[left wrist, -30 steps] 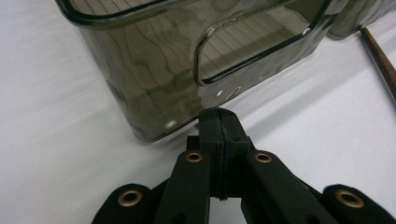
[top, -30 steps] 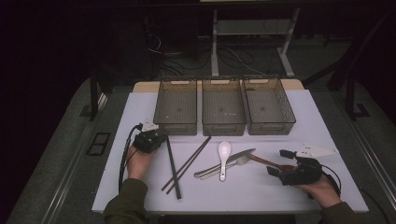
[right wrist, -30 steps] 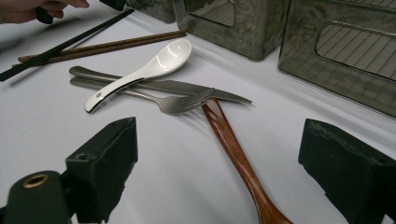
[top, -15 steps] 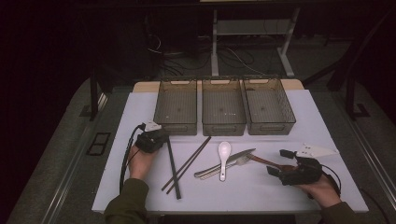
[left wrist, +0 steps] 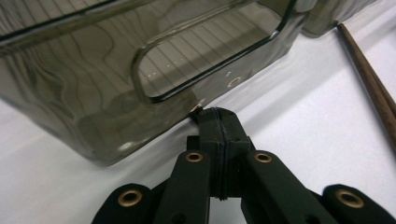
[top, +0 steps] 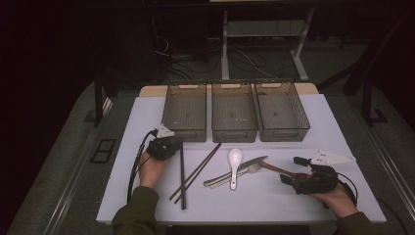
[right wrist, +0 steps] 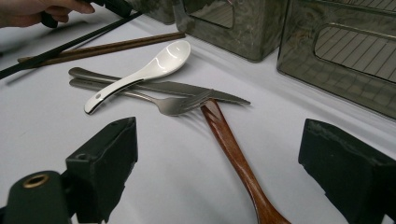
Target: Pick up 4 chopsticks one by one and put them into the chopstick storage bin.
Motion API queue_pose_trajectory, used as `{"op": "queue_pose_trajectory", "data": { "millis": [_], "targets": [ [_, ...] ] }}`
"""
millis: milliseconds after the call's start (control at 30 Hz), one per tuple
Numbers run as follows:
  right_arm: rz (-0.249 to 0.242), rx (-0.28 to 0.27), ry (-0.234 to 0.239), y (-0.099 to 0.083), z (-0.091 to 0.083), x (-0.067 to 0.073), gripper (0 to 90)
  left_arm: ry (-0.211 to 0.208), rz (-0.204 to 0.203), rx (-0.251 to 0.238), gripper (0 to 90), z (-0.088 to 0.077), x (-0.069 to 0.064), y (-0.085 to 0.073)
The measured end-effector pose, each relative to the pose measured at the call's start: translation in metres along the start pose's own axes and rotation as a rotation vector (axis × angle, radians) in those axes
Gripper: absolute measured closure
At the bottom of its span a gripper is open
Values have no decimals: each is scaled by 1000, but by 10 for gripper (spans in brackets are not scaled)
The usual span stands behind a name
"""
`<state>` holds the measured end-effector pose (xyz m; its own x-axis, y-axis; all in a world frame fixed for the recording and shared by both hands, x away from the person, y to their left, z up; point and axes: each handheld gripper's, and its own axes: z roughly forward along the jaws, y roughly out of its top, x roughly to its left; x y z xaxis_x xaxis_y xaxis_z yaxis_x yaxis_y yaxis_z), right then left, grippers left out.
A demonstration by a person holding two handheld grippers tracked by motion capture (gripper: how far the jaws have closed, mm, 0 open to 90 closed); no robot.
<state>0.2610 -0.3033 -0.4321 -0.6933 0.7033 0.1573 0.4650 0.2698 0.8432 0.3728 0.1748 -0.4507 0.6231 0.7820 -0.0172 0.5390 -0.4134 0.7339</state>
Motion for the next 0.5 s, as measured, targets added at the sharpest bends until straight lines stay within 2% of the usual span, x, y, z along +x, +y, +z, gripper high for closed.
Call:
{"op": "queue_pose_trajectory", "data": {
  "millis": [200,500],
  "targets": [
    [0,0,-1,0,0,0,115,-33,12,-1,887,2,-5,3],
    [0,-1,-2,0,0,0,115,-57,22,2,887,3,-10,6]
  ]
}}
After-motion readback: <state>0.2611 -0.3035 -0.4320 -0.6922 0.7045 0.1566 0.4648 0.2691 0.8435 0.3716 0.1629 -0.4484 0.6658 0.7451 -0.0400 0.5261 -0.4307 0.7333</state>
